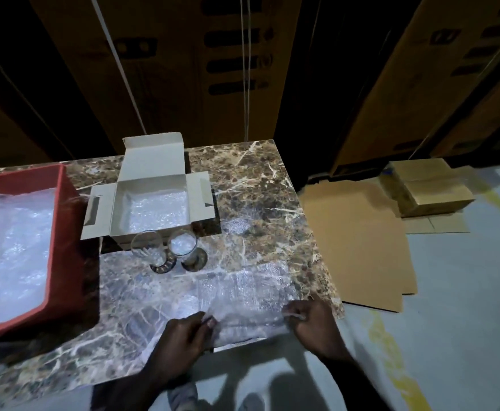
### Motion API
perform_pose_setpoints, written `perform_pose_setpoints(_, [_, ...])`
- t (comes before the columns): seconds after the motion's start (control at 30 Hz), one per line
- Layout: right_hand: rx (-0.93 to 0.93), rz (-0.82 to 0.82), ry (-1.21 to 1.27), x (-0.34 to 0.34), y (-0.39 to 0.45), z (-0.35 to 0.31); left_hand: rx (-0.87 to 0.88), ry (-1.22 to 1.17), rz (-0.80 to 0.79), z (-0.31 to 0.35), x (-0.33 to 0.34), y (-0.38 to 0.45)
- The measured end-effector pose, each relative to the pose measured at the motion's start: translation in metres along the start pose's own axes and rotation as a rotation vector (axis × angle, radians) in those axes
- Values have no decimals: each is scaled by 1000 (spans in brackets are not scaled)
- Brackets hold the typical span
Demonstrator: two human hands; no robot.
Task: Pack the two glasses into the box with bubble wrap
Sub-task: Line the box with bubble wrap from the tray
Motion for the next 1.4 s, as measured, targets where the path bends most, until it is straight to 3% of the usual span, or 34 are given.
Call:
perform_pose_setpoints(0.27, [304,20,264,9,17,15,-349,-259,103,-5,2,17])
perform_pose_setpoints(0.43, [275,111,152,9,39,11,-468,-279,215,-1,8,30])
perform_pose_setpoints(0.63, [228,56,-24,13,64,11,-400,68,176,-20,9,41])
perform_pose_setpoints(0.97, [198,33,-253,18,63,7,-365,168,209,-21,15,35])
perform_pose_setpoints(1.1, [198,73,-344,18,55,-6,-382,88,303,-13,15,32])
perform_pose_setpoints(1.2, [59,322,-497,25,46,-22,-222,194,421,-6,19,26])
perform_pose_setpoints(1.27, [-86,388,-558,43,42,-33,-37,345,423,2,28,24])
perform_pose_setpoints(1.4, [-312,146,-479,96,33,-30,181,454,222,7,57,30])
Point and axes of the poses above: each hand's wrist, its own y-axis towards the middle knuckle, its own x-axis out of the palm, z = x × y, the point moved 2 cm from there along y, towards the middle knuckle, and after that the axes turned 3 degrees about z, right-handed, at the moved point
